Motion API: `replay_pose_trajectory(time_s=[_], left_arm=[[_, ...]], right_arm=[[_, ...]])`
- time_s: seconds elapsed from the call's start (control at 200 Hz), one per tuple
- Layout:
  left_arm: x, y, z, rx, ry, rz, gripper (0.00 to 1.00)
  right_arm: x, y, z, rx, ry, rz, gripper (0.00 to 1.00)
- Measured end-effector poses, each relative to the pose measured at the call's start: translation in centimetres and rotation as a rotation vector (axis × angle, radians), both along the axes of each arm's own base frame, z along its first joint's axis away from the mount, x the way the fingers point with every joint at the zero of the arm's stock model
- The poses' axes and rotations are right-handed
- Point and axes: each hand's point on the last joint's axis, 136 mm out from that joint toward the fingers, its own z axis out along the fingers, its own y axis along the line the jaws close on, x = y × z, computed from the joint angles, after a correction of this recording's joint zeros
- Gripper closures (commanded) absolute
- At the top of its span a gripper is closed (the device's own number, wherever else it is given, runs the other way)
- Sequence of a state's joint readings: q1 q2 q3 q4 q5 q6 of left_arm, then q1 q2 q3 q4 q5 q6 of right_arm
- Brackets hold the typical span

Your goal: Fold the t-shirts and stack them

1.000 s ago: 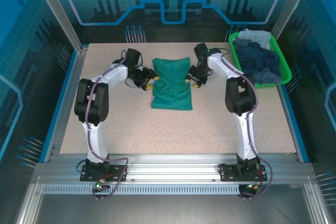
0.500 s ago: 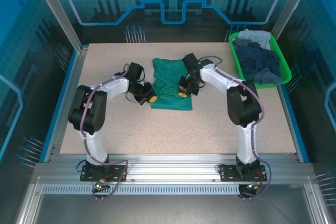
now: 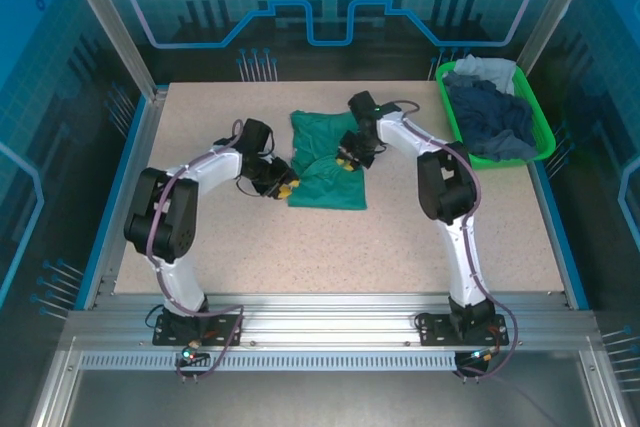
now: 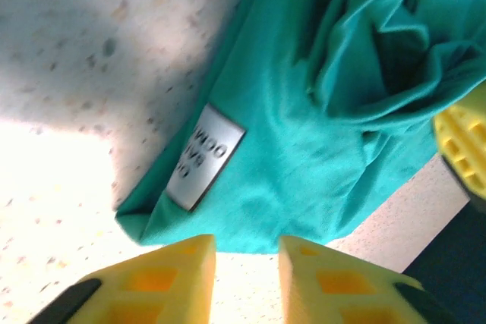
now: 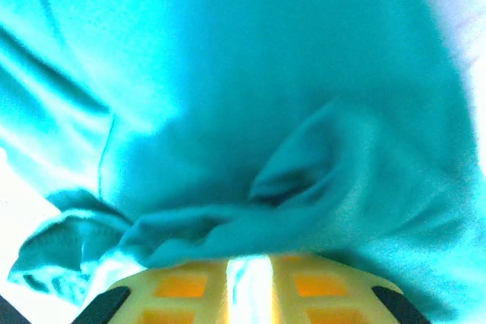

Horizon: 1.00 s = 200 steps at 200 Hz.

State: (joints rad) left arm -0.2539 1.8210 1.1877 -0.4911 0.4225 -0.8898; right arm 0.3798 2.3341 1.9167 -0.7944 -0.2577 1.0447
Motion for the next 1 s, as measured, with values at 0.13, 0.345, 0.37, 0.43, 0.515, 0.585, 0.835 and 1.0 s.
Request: replay_pose_trajectory(time_s=[0.13,0.345,0.37,0.43,0.515,0.585,0.835,1.0], left_arm=[[-1.6,0.3,-0.4,0.011,0.017,0.000,0.73],[-1.1,0.4,-0.1,0.017,0.005,0.000,0.86],[-0.6,0.2,0.1,0.017,-0.001,0.002,0.86],[0.8,-0.1,0.7,0.013,-0.024,0.000,0.88],[3.0,-0.9,1.3,0.004,-0.055,-0.005,0.90],[4.7,-1.6,1.5,0.001,-0.070,-0.014,0.92],[10.3,-3.4,0.0,0.010,-0.075,-0.051,0.93],[13.2,-3.6,-0.9,0.017,-0.083,-0.053,0.95]], right_arm=[[0.1,-1.6,-0.9,0.057,0.039,-0.052,0.80],[-1.3,-2.8,0.6,0.023,0.016,-0.063,0.80],[-1.5,-3.1,0.9,0.017,0.008,-0.065,0.80],[-2.2,-3.5,1.7,0.007,-0.007,-0.067,0.80],[-2.9,-4.1,3.0,-0.002,-0.036,-0.071,0.80],[-3.2,-4.3,4.0,-0.002,-0.061,-0.070,0.80],[-4.9,-4.8,5.1,-0.007,-0.086,-0.065,0.80],[-5.8,-4.7,5.3,-0.013,-0.088,-0.049,0.81]])
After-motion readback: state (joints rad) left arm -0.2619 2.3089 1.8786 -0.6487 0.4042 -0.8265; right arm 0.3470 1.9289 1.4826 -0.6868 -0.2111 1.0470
